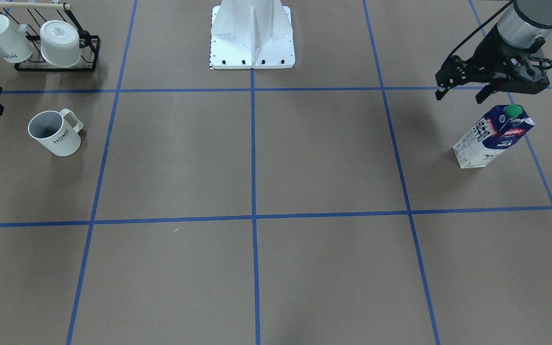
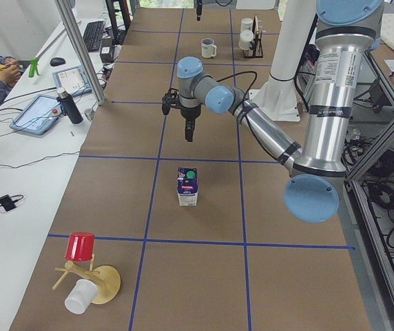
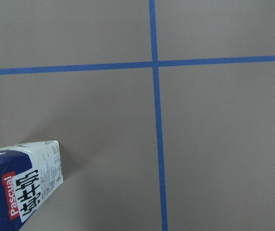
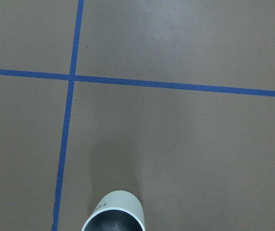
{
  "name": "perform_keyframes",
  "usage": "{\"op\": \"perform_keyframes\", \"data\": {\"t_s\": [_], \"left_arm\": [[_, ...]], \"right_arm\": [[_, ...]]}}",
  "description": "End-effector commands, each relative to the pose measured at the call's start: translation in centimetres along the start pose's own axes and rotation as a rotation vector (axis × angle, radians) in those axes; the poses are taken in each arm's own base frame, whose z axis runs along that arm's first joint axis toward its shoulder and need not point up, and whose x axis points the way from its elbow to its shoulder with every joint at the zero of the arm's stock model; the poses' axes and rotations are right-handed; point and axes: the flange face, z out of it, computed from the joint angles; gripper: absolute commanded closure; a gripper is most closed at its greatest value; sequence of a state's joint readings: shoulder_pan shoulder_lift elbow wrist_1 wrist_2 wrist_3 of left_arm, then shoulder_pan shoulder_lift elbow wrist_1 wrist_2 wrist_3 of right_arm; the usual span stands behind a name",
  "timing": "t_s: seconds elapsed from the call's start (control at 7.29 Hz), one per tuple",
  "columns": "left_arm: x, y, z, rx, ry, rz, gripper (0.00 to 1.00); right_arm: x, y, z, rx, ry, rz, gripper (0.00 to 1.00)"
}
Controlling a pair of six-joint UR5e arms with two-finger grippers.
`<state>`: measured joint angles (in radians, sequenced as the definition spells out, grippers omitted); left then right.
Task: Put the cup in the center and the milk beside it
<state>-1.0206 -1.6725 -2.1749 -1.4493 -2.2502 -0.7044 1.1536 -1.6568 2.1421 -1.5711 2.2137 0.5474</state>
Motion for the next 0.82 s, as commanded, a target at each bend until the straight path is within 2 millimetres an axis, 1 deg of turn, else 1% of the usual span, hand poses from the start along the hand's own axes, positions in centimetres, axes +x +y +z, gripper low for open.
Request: {"op": "perform_keyframes", "data": {"t_s": [0.0,0.14,0.27,0.55,0.69], "left_arm": [[-0.2,0.2,-0.3,0.018,-0.006,0.011,0.02],[-0.2,0.0,0.2,0.013,-0.017,0.003,0.02],[-0.3,0.1,0.2,0.013,-0.018,0.001,0.02],[-0.3,0.1,0.2,0.012,-0.017,0.0,0.02],[-0.5,-0.2,0.7,0.007,-0.023,-0.002,0.02]], "right_arm": [[0.3,0.2,0.1,-0.004,0.004,0.0,0.0],[0.2,0.2,0.1,-0.003,0.002,-0.001,0.0],[-0.1,0.0,-0.1,0.002,-0.001,0.0,0.0],[0.1,0.3,-0.2,0.001,0.0,0.004,0.0],[0.5,1.0,-0.3,-0.007,-0.003,0.013,0.0]]}}
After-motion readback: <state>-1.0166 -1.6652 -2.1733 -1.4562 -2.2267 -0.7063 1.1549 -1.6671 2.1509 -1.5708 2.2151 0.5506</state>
